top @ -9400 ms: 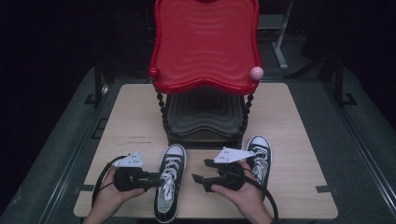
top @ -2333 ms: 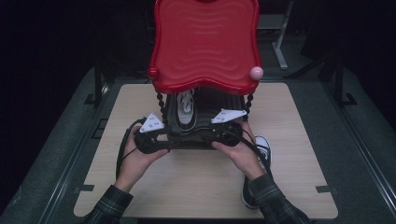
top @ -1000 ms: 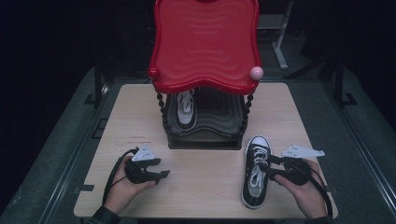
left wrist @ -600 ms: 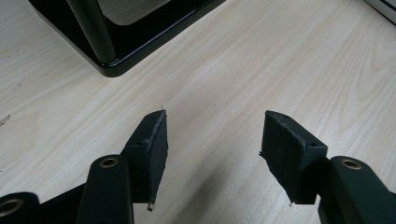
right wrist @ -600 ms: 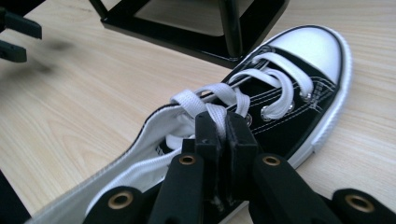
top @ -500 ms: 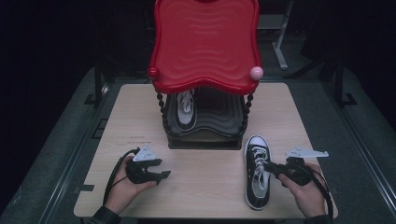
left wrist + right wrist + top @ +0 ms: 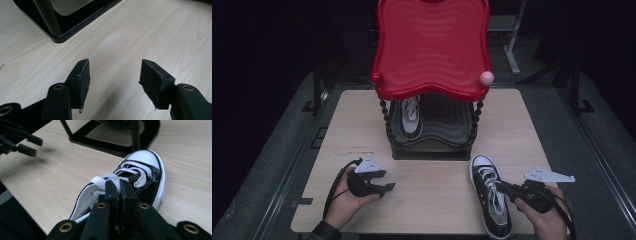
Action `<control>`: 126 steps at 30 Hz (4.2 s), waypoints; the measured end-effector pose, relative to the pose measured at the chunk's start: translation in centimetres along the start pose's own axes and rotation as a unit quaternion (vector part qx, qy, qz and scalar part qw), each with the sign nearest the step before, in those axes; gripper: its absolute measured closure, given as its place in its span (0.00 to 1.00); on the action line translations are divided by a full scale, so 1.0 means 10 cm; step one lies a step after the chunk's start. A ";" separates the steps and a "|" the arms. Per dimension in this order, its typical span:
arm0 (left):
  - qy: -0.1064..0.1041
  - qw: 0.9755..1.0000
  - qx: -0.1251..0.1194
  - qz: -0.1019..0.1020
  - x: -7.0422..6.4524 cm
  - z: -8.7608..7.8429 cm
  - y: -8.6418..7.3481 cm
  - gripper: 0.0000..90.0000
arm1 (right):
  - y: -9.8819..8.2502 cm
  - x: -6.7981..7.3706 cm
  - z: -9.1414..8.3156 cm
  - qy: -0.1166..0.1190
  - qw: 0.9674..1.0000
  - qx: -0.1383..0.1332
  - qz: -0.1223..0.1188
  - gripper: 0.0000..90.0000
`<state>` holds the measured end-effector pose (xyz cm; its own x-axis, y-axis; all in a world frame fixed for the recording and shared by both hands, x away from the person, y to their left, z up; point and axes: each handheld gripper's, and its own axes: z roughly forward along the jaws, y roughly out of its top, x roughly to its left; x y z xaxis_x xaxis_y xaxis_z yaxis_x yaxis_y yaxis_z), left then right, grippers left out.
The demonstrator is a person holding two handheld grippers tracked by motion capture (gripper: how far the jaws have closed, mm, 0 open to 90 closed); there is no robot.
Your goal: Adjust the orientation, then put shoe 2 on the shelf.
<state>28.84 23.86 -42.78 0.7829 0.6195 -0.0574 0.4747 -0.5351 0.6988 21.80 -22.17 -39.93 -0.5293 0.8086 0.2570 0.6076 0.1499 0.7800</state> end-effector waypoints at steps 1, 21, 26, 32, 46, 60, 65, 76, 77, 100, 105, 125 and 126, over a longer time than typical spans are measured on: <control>0.000 1.000 0.000 0.000 0.00 0.00 0.00 0.45 | 0.00 0.04 0.00 0.005 1.000 0.000 -0.003 0.96; -0.014 1.000 -0.011 0.007 -0.06 0.00 0.06 0.45 | 0.34 0.56 0.72 0.066 0.996 -0.002 -0.053 0.96; -0.018 1.000 -0.017 0.010 -0.09 -0.01 0.08 0.46 | 0.39 0.74 0.94 0.081 0.994 0.007 -0.069 0.95; -0.035 0.999 -0.035 0.015 -0.20 -0.04 0.14 0.46 | 0.38 0.94 1.13 0.102 0.990 0.022 -0.094 0.95; -0.113 0.991 -0.064 0.023 -0.70 0.16 0.43 0.46 | 0.28 0.75 1.01 0.127 0.986 0.030 -0.106 0.77; -0.140 0.989 -0.052 0.013 -0.68 0.38 0.40 0.62 | 0.23 0.70 1.14 0.157 0.980 0.047 -0.116 0.77; -0.158 0.986 -0.041 0.017 -0.66 0.41 0.42 0.73 | 0.24 0.70 1.19 0.159 0.979 0.054 -0.119 0.81; -0.166 0.986 -0.032 0.018 -0.64 0.30 0.47 0.96 | 0.27 0.75 1.13 0.159 0.978 0.068 -0.118 0.95; -0.167 0.985 -0.035 0.020 -0.65 0.28 0.48 0.96 | 0.27 0.76 1.12 0.162 0.977 0.067 -0.118 0.95; -0.194 0.972 -0.095 0.095 -0.92 -0.22 0.90 0.97 | 0.42 0.85 0.40 0.178 0.975 -0.017 -0.131 0.95; -0.166 0.973 -0.107 0.116 -0.86 -0.26 1.12 0.97 | 0.60 0.82 0.35 0.161 0.976 -0.042 -0.140 0.95; -0.020 0.983 -0.160 0.090 -0.31 0.06 1.75 0.98 | 1.39 0.38 0.87 0.065 0.984 -0.105 -0.128 0.95; -0.002 0.983 -0.165 0.087 -0.29 0.09 1.78 0.98 | 1.42 0.37 0.89 0.060 0.984 -0.105 -0.128 0.95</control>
<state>35.36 11.99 -30.86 0.8423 0.5330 0.0803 0.1787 -0.4167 0.8913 33.73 -12.03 -33.02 -0.7229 0.6849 0.0914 0.3150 0.2089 0.9258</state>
